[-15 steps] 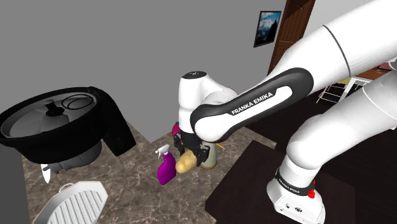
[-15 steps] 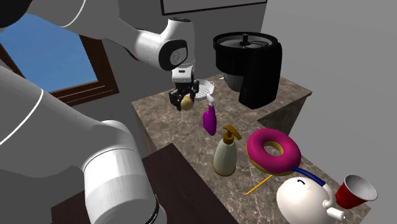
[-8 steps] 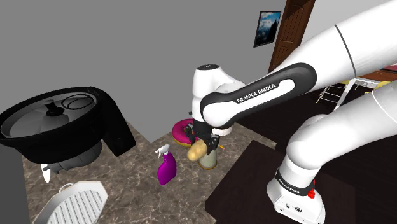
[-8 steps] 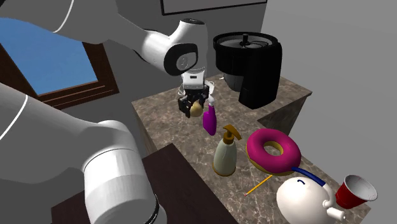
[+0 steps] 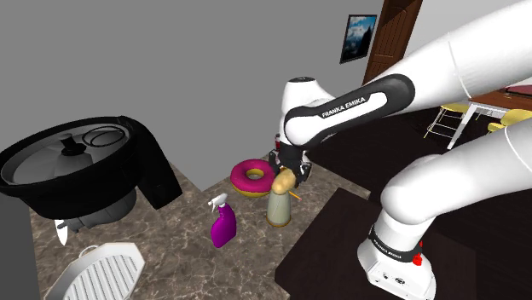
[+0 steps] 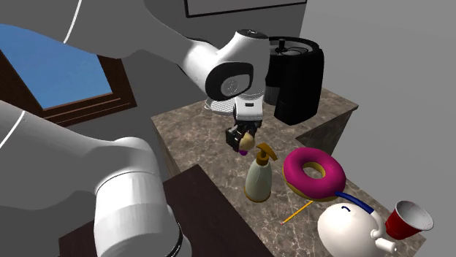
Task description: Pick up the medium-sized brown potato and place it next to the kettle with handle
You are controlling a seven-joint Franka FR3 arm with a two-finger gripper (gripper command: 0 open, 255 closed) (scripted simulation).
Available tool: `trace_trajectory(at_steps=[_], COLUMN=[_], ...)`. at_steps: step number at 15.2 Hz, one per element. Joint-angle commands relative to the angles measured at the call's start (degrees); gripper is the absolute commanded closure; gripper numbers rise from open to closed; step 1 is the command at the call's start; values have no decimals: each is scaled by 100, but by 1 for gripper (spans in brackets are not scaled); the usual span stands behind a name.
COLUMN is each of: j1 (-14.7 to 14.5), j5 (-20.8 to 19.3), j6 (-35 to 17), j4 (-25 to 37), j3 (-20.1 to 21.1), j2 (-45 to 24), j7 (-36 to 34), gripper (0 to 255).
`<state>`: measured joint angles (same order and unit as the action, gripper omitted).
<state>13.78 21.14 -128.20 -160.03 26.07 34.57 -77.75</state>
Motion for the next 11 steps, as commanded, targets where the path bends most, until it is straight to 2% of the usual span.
trace_trajectory(at_steps=[1, 11], j1=[170, 1248], j5=[-155, -1029], j6=[76, -70], j4=[-68, 143], j3=[-283, -1456], j2=[101, -406], j7=[336, 1842], gripper=[255, 255])
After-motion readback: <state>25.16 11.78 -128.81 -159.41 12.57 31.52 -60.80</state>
